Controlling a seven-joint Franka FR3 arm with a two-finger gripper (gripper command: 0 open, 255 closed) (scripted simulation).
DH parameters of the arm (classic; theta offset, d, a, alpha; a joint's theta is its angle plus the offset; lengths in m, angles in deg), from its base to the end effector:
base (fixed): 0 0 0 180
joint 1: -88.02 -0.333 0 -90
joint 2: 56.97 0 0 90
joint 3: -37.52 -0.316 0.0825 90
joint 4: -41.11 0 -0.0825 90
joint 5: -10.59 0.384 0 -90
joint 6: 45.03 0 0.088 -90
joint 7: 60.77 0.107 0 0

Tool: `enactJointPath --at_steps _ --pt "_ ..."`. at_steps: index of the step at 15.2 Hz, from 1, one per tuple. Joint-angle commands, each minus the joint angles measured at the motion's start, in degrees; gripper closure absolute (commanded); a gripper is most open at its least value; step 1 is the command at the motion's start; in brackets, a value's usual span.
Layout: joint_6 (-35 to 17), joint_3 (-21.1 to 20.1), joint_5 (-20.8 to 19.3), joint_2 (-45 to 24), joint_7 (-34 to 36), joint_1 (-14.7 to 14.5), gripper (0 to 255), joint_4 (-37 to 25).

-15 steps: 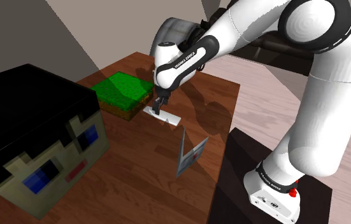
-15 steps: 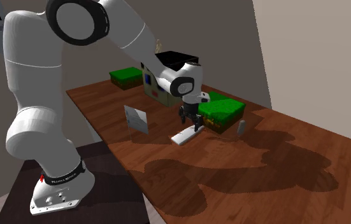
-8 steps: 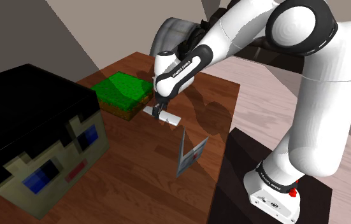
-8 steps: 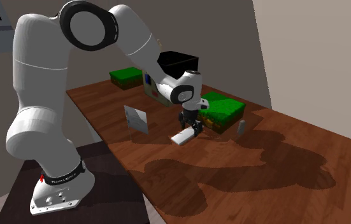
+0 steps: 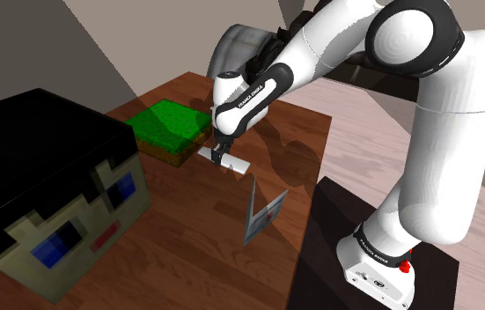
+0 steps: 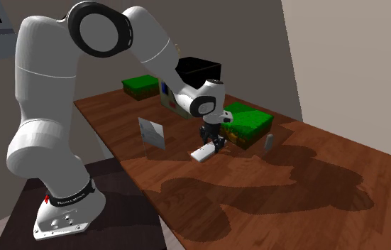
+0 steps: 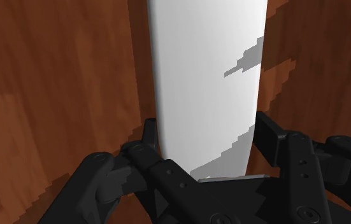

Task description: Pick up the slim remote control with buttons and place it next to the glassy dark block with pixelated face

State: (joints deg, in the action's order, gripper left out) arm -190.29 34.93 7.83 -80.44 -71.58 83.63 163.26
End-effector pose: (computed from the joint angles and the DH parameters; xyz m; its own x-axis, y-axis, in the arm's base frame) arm 0.5695 0.0703 0.2124 0.9406 0.3395 -0.0074 0.3396 -0.9405 0.0080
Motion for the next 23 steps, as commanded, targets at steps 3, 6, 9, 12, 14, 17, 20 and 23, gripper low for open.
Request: enactJointPath --at_steps 3,6,9,12,14,17,20,23 --pt "0.0 0.0 0.0 0.0 0.0 0.0 255 0.0" --pt "0.0 0.0 0.0 0.0 0.0 0.0 255 0.0" --pt "0.0 0.0 0.0 0.0 0.0 0.0 255 0.0" --pt "1.8 -0.1 0.2 1.9 -0.1 0.1 255 0.1" --pt "3.1 -0.2 0.3 3.1 -0.2 0.1 255 0.0" --pt "5.0 -0.3 0.5 4.9 -0.4 0.2 255 -0.1" --pt "7.0 -0.4 0.7 6.6 -0.5 0.2 255 -0.4" --pt "8.9 -0.4 0.8 8.2 -0.6 0.3 255 -0.8"
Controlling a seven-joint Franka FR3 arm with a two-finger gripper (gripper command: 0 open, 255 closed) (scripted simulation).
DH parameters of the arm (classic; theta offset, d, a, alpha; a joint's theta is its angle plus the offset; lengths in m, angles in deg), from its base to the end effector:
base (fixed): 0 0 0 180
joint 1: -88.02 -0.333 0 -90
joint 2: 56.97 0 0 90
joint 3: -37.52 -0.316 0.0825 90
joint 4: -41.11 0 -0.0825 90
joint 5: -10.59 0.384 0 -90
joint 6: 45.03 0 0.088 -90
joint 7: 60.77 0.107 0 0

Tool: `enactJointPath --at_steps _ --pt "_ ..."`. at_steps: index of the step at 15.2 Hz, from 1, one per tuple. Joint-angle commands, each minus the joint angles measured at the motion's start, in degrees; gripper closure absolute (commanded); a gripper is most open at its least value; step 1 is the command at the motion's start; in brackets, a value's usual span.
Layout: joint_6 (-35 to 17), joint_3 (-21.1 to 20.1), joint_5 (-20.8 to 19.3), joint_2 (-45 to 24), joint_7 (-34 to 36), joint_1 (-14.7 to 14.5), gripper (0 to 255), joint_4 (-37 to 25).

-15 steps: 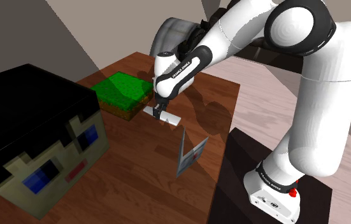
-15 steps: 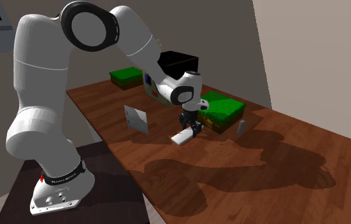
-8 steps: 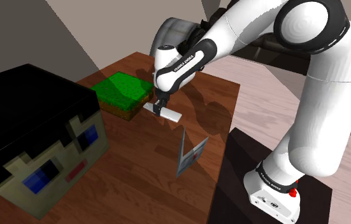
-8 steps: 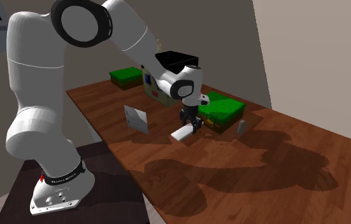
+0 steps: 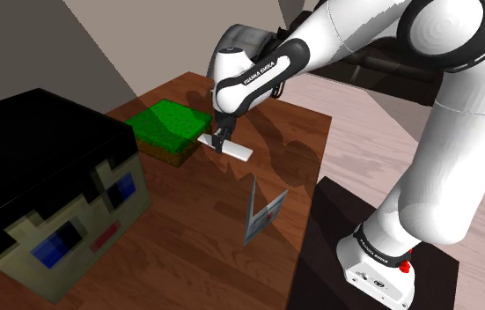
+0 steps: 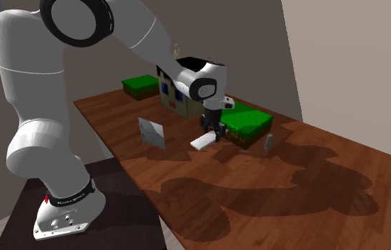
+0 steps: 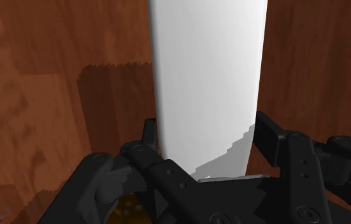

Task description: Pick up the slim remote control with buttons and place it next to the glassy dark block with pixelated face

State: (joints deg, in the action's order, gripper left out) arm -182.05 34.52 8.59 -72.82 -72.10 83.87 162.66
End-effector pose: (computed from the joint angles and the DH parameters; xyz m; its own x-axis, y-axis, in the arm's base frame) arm 0.5693 0.0707 0.2803 0.9406 0.3393 -0.0079 0.3393 -0.9406 0.0079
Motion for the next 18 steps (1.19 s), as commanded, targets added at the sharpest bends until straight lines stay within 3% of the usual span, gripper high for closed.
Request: enactJointPath --at_steps 1,18 --pt "1.4 0.0 0.1 1.1 -0.1 0.1 255 -0.3" --pt "13.2 -0.2 0.9 8.5 -0.7 0.2 255 -4.7"
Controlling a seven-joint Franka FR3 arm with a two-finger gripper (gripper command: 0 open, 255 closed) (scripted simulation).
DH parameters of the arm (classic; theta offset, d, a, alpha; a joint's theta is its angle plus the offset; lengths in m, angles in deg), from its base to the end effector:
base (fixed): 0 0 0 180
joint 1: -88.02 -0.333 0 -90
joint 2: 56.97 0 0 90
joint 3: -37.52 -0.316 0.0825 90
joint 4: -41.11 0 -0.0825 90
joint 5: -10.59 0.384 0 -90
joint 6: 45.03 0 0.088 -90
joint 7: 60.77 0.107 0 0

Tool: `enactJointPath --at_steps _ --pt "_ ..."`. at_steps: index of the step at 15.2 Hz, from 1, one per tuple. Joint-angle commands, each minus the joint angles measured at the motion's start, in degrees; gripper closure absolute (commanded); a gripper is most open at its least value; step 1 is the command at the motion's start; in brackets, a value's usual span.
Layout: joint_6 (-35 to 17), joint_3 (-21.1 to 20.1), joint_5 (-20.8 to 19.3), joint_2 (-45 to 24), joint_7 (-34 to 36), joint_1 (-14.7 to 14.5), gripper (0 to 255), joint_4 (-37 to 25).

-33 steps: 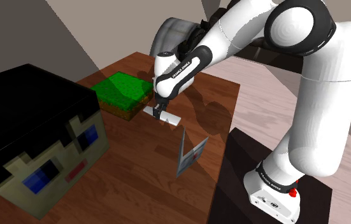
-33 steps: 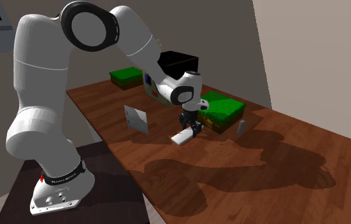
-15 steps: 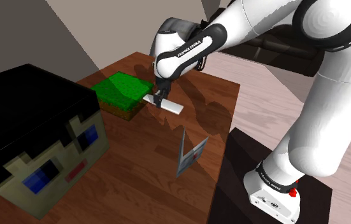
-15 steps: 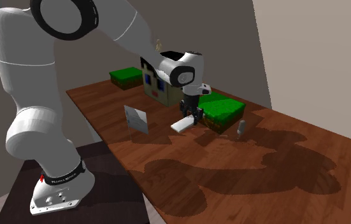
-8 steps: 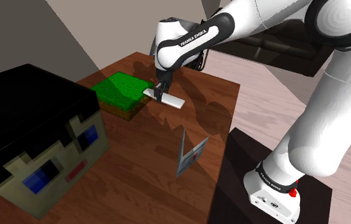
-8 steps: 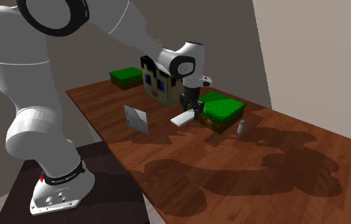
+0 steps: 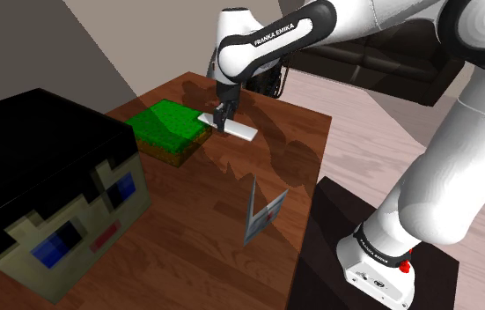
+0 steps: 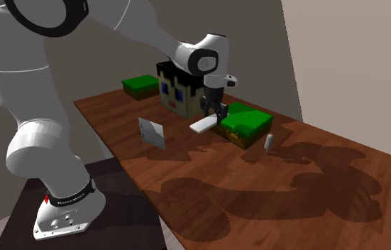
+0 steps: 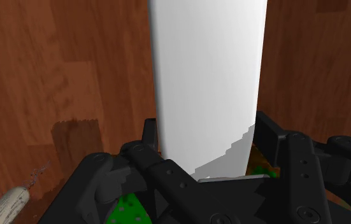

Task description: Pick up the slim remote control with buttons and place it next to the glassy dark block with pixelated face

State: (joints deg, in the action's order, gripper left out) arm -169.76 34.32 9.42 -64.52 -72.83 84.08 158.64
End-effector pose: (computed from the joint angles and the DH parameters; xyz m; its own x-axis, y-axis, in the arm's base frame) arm 0.5680 0.0698 0.3748 0.9406 0.3394 -0.0077 0.3395 -0.9406 0.0079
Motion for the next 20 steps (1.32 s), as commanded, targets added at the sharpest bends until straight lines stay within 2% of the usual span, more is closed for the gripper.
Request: enactJointPath --at_steps 1,20 --pt "1.6 0.0 0.1 0.5 0.0 0.0 255 -1.1" --pt "15.5 -0.1 0.4 4.9 -0.4 0.0 255 -10.6"
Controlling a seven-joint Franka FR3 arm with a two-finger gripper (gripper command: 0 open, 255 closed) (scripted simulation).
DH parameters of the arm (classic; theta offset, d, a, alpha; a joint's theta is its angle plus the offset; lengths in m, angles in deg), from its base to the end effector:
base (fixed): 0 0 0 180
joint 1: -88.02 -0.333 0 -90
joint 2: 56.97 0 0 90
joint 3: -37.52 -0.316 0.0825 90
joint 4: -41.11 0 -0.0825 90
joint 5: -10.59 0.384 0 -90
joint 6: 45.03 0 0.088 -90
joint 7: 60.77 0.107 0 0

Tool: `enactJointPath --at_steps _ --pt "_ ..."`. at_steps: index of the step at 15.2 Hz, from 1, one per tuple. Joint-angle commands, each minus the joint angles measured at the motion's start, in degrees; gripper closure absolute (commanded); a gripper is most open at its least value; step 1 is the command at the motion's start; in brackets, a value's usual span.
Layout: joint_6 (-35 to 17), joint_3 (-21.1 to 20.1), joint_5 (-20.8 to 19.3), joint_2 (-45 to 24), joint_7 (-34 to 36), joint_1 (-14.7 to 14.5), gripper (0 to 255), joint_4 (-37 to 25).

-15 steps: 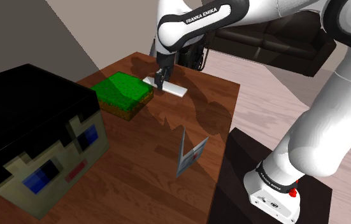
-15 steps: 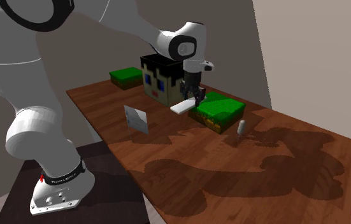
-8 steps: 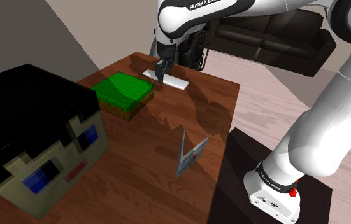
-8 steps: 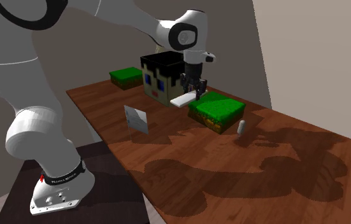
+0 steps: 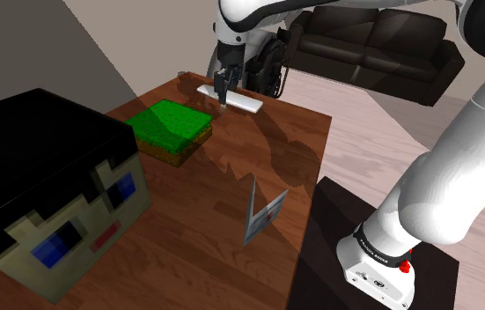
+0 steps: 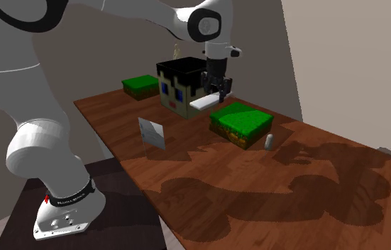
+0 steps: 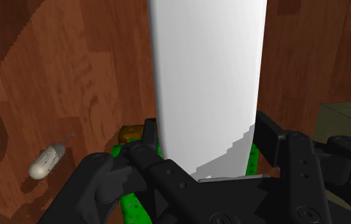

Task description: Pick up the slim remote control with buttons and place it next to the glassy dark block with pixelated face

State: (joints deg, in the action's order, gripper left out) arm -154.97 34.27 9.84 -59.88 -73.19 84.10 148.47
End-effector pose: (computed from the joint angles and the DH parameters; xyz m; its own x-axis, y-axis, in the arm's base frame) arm 0.5703 0.0703 0.4813 0.9406 0.3394 -0.0076 0.3395 -0.9406 0.0080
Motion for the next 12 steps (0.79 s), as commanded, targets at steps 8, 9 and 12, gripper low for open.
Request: enactJointPath --at_steps 8,9,12 --pt "6.7 0.0 0.1 0.9 -0.1 0.0 255 -5.9" --pt "7.5 0.0 0.1 0.9 -0.1 0.0 255 -6.6" --pt "9.8 0.0 0.1 0.9 -0.1 0.0 255 -9.0"
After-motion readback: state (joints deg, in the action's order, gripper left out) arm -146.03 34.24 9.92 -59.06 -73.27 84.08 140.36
